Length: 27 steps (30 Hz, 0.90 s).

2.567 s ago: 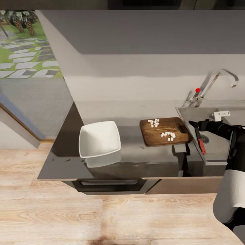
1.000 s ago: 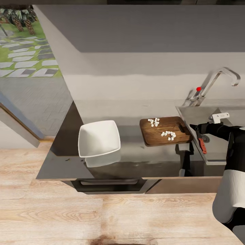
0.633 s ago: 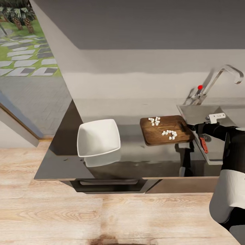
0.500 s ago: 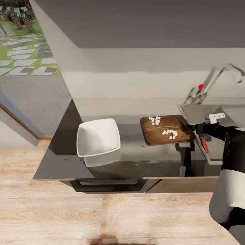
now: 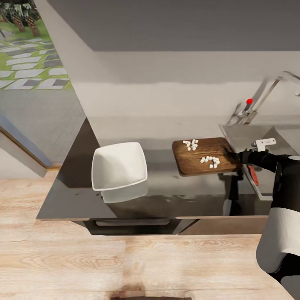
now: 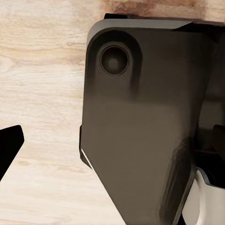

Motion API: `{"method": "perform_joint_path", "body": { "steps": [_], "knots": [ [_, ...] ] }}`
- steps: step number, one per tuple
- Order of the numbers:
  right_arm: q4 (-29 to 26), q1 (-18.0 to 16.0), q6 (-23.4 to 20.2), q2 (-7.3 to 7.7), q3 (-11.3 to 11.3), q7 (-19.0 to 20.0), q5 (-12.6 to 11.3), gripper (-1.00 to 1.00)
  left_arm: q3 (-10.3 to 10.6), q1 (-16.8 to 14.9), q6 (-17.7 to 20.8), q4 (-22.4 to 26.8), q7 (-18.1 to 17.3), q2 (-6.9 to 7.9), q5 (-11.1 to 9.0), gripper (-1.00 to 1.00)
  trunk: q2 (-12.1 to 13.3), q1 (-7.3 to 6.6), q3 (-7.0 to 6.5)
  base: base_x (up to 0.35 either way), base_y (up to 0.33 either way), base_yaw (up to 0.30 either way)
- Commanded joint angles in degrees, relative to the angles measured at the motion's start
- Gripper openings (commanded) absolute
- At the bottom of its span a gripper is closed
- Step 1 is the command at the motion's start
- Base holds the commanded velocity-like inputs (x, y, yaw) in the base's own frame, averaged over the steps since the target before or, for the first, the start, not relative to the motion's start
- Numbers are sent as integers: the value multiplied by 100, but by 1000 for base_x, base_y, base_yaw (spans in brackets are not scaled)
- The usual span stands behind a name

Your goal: In the kitchen, take the Vidalia onion out of the sink, dice it on the chopping board with the paring knife, put the diced onion into the bowl on the countertop, then place both the paring knife and the chopping board into the sink.

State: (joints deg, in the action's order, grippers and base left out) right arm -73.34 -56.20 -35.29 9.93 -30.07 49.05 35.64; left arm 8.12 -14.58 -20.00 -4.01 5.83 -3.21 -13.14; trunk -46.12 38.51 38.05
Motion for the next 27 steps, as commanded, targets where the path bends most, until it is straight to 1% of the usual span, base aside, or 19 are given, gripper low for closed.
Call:
{"method": "perform_joint_path", "body": {
  "steps": [1,5,9,12,27],
  "knots": [
    [-6,-5,-13,0,-8,52,48,100,49,-9,-39,-25,13,-4,-39,100,-46,23,29,0,0,0],
    [-14,-5,-13,0,-8,59,45,100,49,-9,-48,-21,14,-2,-39,100,-46,23,52,0,0,0],
    [-21,-5,-13,0,-15,231,40,100,49,-9,-53,-21,18,4,-39,100,-46,23,61,0,0,0],
    [-22,-5,-13,1,-17,280,39,100,49,-9,-56,-21,22,8,-39,100,-46,23,62,43,0,0],
    [-22,-5,-13,1,-12,290,47,100,49,-9,-48,-21,21,13,-39,100,-46,23,62,48,0,0]
  ]
}}
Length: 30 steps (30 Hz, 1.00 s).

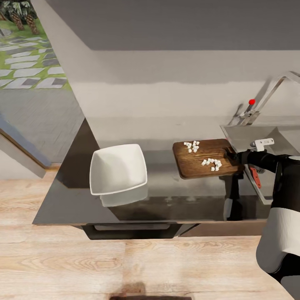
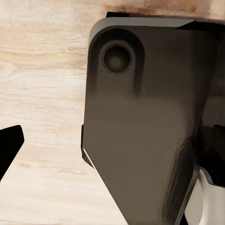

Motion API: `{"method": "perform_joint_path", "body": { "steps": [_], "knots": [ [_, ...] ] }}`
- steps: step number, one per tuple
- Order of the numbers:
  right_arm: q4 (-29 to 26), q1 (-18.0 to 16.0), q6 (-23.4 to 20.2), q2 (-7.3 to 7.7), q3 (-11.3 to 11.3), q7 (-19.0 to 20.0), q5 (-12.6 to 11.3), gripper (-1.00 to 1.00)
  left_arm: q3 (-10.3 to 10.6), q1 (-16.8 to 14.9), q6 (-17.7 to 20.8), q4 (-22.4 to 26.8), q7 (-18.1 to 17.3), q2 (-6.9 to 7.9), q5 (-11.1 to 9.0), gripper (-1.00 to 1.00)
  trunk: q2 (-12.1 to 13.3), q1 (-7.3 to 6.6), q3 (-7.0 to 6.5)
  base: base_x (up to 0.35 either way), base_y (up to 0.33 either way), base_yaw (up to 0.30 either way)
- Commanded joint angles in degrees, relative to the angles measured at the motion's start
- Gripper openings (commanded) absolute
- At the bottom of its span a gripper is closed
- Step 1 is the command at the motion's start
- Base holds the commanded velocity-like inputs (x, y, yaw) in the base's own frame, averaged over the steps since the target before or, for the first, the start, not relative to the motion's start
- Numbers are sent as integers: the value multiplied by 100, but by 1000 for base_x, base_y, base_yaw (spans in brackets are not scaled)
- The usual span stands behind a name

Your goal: In the kitchen, take the Vidalia onion out of the sink, dice it on the chopping board with the paring knife, put the diced onion into the bowl on the countertop, then place both the paring knife and the chopping board into the sink.

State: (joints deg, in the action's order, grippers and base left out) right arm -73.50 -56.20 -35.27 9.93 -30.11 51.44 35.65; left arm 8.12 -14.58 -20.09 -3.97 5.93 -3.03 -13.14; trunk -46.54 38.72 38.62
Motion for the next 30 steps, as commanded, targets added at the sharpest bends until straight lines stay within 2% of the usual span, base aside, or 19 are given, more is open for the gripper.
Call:
{"method": "perform_joint_path", "body": {
  "steps": [1,7,30],
  "knots": [
    [-7,-5,-15,0,-10,51,46,100,49,-10,-39,-25,12,-4,-39,100,-4,2,5,180,0,0],
    [-7,-5,-15,29,-24,50,55,100,49,-10,-39,-32,14,-12,-39,100,-4,2,5,154,-39,0],
    [11,-5,-7,44,-35,33,85,100,49,-10,-30,-34,9,-22,-39,100,-4,2,5,3,-2,0]
  ]
}}
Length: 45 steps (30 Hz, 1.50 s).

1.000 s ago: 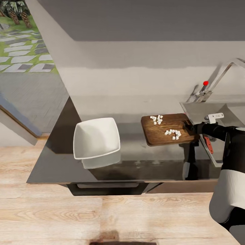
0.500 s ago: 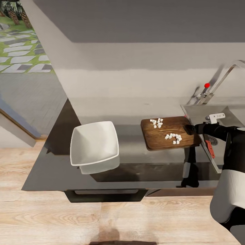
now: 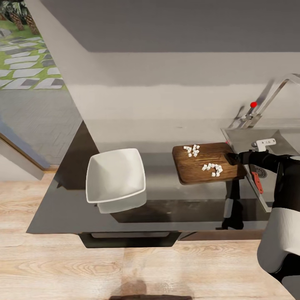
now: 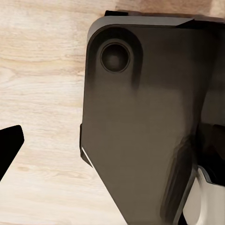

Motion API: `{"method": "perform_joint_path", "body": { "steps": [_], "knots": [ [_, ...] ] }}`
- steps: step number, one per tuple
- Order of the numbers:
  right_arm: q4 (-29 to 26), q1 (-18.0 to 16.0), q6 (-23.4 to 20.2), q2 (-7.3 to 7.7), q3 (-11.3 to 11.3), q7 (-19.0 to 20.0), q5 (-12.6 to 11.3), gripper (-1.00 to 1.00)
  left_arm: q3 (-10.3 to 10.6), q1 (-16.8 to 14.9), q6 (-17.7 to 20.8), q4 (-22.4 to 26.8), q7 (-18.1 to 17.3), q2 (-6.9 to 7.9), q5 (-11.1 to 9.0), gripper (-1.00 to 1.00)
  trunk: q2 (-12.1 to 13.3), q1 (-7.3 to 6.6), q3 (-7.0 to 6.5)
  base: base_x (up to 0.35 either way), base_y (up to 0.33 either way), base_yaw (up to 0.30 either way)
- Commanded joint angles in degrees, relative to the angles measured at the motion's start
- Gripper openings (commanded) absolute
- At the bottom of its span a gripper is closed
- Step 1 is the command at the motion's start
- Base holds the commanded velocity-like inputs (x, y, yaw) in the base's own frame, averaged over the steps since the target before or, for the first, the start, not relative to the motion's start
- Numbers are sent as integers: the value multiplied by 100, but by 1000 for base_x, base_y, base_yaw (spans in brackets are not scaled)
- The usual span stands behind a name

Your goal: In the kitchen, take the Vidalia onion out of the sink, dice it on the chopping board with the paring knife, put the diced onion into the bowl on the countertop, then place both the paring knife and the chopping board into the sink.

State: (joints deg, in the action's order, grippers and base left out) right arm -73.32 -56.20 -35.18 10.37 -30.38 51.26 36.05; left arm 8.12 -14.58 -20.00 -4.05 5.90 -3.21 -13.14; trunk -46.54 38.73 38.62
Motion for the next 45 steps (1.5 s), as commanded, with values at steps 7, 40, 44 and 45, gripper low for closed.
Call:
{"method": "perform_joint_path", "body": {
  "steps": [7,40,44,45],
  "knots": [
    [-5,-5,-15,9,-11,42,51,100,49,-10,-39,-25,10,-6,-40,100,-4,1,5,0,0,0],
    [98,-5,-7,-16,-5,33,395,100,49,-10,-31,-28,9,-13,-40,100,-4,1,68,0,0,0],
    [99,-5,-7,-16,-8,32,399,100,49,-10,-30,-25,9,-13,-40,100,-4,1,83,0,0,0],
    [99,-5,-7,-13,-10,33,397,100,49,-10,-31,-25,10,-13,-40,100,-4,1,84,0,0,0]
  ]
}}
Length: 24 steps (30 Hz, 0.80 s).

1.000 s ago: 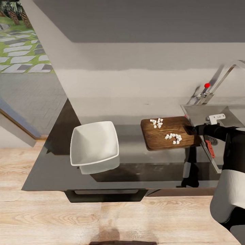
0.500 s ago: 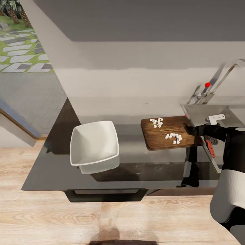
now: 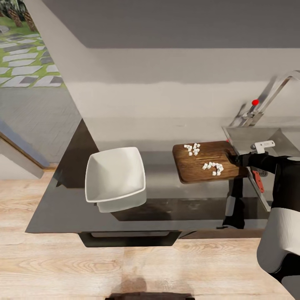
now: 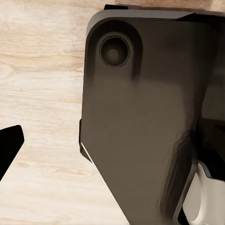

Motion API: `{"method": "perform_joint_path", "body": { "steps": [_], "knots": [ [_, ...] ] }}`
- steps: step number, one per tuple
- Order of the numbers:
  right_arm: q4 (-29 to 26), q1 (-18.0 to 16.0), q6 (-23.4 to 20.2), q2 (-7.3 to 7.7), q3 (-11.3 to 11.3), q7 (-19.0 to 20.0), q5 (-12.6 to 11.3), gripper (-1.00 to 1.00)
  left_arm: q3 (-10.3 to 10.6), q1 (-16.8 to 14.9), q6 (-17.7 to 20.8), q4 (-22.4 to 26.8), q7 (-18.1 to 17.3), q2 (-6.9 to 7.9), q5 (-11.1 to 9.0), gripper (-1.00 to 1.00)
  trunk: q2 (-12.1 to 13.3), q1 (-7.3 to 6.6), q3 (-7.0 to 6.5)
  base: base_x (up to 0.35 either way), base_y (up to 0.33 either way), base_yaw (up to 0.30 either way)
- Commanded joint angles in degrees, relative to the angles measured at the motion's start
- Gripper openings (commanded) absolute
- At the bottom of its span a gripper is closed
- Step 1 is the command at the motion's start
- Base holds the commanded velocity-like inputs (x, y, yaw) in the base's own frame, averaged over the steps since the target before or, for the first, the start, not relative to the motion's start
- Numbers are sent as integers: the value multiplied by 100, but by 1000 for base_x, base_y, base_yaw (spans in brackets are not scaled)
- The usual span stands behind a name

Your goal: In the kitchen, take the Vidalia onion out of the sink, dice it on the chopping board with the paring knife, put the diced onion into the bowl on the countertop, then place both the paring knife and the chopping board into the sink.

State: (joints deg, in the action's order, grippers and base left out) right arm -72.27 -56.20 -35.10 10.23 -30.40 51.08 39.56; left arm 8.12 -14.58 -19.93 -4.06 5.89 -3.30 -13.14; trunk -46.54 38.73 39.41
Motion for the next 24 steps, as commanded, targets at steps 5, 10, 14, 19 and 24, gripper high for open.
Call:
{"method": "perform_joint_path", "body": {
  "steps": [5,10,14,19,24],
  "knots": [
    [59,-5,28,-61,-14,111,-18,100,49,-1,-38,-30,14,3,-39,100,-4,1,6,0,0,0],
    [176,-5,29,-221,-20,108,-175,100,49,-1,-38,-33,16,0,-39,100,-4,1,6,0,0,0],
    [115,-5,66,-342,-26,97,-108,100,49,-1,-38,-34,17,-2,-39,100,-4,1,6,0,0,0],
    [86,-5,173,-500,-34,88,-121,100,49,-1,-38,-30,18,-4,-39,100,-4,1,6,0,0,0],
    [119,-5,198,-539,-36,74,-111,100,49,-1,-38,-33,18,-3,-39,100,-4,1,6,0,0,0]
  ]
}}
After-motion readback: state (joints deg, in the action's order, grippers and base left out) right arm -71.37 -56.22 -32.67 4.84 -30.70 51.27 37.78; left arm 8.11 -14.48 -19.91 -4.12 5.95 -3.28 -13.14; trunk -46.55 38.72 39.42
